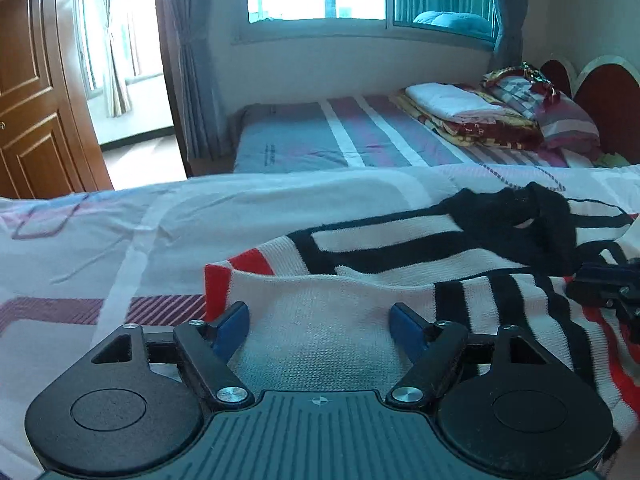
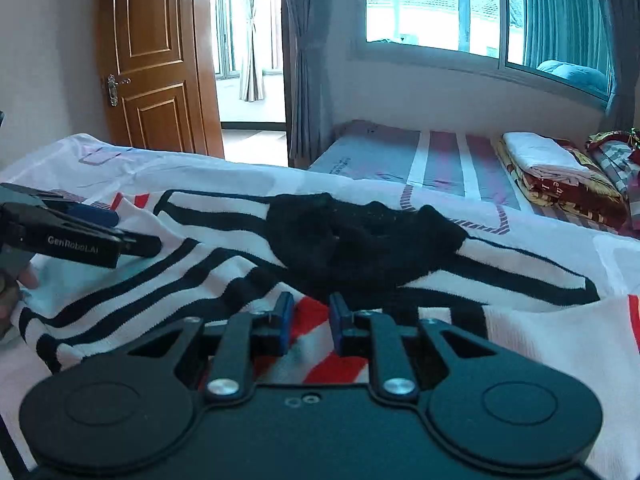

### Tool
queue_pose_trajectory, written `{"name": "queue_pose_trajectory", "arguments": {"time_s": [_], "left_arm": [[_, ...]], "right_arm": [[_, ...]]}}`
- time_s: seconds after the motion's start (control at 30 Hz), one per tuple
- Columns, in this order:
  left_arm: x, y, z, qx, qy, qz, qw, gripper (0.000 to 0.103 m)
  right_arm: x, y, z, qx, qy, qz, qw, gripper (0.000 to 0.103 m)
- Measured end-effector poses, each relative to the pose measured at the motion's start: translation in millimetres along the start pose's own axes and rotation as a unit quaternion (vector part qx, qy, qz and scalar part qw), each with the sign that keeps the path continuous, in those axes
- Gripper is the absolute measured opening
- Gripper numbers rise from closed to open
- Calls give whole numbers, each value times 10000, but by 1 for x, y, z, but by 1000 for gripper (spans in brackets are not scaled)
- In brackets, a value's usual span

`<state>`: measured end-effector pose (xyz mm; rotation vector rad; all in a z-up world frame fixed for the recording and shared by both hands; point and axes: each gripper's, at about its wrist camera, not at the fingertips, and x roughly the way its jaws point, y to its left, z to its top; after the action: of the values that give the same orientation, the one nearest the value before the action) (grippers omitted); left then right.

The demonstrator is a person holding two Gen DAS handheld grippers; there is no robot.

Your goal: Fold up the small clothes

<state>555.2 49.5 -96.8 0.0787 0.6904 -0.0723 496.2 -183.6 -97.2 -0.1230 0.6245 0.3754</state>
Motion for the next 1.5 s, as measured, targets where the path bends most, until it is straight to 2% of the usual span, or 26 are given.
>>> {"name": "queue_pose_trajectory", "arguments": {"time_s": [0.23,0.3,0.33,0.37,0.47,0.53,0.67,0.83,0.93,1.07,1.2,1.37,1.43,1.47,1.5], "left_arm": [[-50,-14,-20,-276,-420,-315,9982,77],[-40,-22,-26,-191,-233,-283,9991,77],[-34,-24,-29,-140,-16,-217,9997,77],[-29,-25,-34,-95,27,-188,9998,77],[-43,-26,-35,-33,-97,-67,9999,77],[-64,-26,-36,-98,-356,-147,9992,77],[-86,-41,-43,109,-472,-356,9982,77],[-81,-47,-60,-75,-148,-341,9993,77],[-80,-39,-68,-268,-99,-428,9987,77],[-97,-40,-66,-15,-8,-233,9997,77],[-121,-39,-74,148,-1,-195,9997,77],[-140,-39,-88,173,14,-240,9996,78],[-145,-40,-95,206,37,-246,9995,78],[-146,-40,-96,224,36,-241,9995,78],[-147,-39,-98,241,51,-226,9994,78]], "right_arm": [[-54,-20,-7,160,-416,30,9990,19],[-57,-22,-14,169,-342,15,9993,22],[-52,-21,-17,97,-166,-44,9998,21],[-42,-21,-22,36,126,-158,9998,21],[-42,-24,-26,11,159,-146,9998,20],[-56,-29,-23,127,75,-212,9997,21],[-86,-34,-28,222,-216,-189,9993,23],[-94,-31,-41,254,-71,-312,9992,23],[-91,-30,-53,190,248,-550,9980,25],[-95,-31,-57,175,353,-768,9963,27],[-125,-36,-56,573,130,-735,9956,28],[-150,-28,-64,540,119,-703,9960,29],[-152,-26,-65,529,102,-681,9962,30],[-151,-28,-65,566,61,-647,9963,35],[-148,-35,-64,692,-23,-603,9958,46]]}}
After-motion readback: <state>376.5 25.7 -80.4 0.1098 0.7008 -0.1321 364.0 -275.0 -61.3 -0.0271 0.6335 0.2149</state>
